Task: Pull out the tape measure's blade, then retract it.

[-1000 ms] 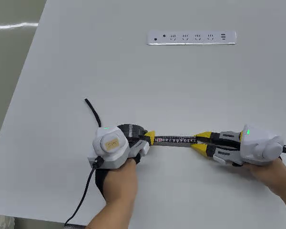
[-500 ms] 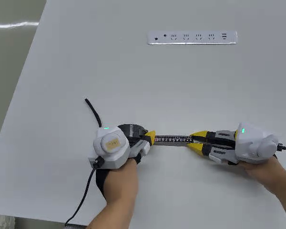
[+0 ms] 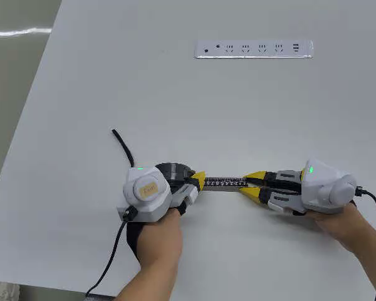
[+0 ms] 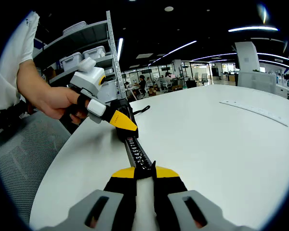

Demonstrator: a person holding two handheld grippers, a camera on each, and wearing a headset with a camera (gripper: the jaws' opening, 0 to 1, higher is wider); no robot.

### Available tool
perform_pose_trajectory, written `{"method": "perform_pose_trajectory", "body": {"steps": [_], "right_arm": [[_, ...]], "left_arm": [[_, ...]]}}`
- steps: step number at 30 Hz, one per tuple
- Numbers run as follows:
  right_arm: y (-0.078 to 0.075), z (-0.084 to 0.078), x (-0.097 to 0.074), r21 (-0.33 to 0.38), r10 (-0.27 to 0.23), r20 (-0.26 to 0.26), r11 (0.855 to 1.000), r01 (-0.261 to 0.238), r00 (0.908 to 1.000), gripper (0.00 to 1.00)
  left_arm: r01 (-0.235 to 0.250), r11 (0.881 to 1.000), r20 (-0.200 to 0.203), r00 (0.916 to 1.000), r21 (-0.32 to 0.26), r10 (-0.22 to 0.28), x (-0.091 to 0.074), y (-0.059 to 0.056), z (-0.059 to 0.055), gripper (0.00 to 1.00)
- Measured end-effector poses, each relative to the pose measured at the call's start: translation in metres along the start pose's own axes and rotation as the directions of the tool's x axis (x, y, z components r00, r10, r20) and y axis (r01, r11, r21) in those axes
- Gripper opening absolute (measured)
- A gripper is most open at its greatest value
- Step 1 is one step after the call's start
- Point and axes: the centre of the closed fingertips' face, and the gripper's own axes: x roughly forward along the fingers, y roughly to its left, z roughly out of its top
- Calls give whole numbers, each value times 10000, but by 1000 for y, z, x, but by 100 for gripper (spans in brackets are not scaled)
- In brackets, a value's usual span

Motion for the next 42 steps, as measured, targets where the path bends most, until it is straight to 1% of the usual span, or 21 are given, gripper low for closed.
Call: {"method": "perform_pose_trajectory", "body": {"steps": [22, 42], "right_arm": [[6, 5, 18, 20, 218, -21, 9998, -218, 9998, 11], [13, 12, 36, -151, 409, -53, 9990, -410, 9991, 11]], "left_arm": [[-8, 10000, 14, 10000, -35, 8, -1, 0, 1, 71], [15, 10000, 9, 10000, -93, -15, 0, 0, 1, 71]]}}
